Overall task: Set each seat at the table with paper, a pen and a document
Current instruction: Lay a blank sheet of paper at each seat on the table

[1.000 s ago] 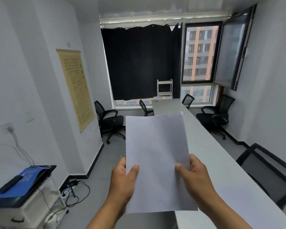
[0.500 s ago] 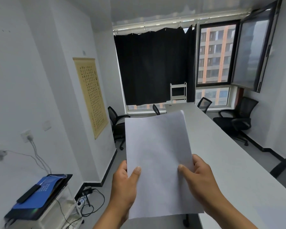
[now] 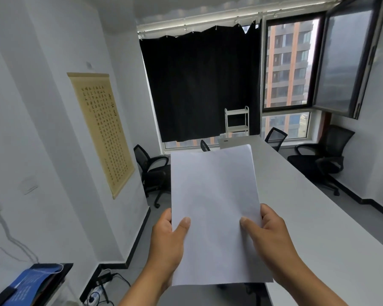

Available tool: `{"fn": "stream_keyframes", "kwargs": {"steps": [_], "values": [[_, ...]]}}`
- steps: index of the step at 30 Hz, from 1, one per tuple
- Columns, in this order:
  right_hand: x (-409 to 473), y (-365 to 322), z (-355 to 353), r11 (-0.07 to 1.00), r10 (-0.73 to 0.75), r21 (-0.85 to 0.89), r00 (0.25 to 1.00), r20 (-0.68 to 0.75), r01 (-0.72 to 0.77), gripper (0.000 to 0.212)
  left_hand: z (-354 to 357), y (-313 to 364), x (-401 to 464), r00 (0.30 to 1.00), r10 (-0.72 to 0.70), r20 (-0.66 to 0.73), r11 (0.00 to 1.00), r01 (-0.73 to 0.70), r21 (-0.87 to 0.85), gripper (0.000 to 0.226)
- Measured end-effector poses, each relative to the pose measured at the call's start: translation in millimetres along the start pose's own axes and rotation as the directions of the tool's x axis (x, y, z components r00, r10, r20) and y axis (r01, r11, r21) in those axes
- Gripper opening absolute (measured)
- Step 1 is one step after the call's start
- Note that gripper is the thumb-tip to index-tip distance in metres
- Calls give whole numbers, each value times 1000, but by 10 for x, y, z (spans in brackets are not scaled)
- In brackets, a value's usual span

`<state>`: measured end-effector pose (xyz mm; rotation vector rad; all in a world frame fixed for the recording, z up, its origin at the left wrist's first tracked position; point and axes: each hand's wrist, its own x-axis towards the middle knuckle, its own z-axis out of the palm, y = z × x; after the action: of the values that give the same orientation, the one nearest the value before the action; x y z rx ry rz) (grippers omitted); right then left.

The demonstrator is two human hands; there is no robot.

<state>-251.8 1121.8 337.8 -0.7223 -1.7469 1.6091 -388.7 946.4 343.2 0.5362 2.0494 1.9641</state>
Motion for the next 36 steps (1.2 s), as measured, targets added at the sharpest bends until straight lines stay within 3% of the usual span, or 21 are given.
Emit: {"fn": "stream_keyframes", "kwargs": {"steps": [7, 17, 23, 28, 36], "values": [[808, 93, 200, 999, 30, -17, 997, -73, -32, 21, 224, -136, 1003, 996, -27, 90, 999, 28, -17, 18], [1968, 341, 754, 995, 72, -41, 936, -345, -92, 19, 513, -446, 2867, 932, -16, 361, 998, 34, -45, 19], [2354, 395, 806, 990, 104, -30, 867, -488, -135, 20, 896, -530, 3567, 854, -40, 518, 996, 72, -43, 20], [2589, 607, 495, 978, 158, -11, 767, -622, -210, 18, 1564, -701, 3866, 750, -103, 653, 992, 125, 13, 19], [3142, 1184, -206, 959, 234, 69, 635, -737, -274, 18, 2828, -1026, 4312, 605, -171, 778, 985, 75, 158, 16]]}}
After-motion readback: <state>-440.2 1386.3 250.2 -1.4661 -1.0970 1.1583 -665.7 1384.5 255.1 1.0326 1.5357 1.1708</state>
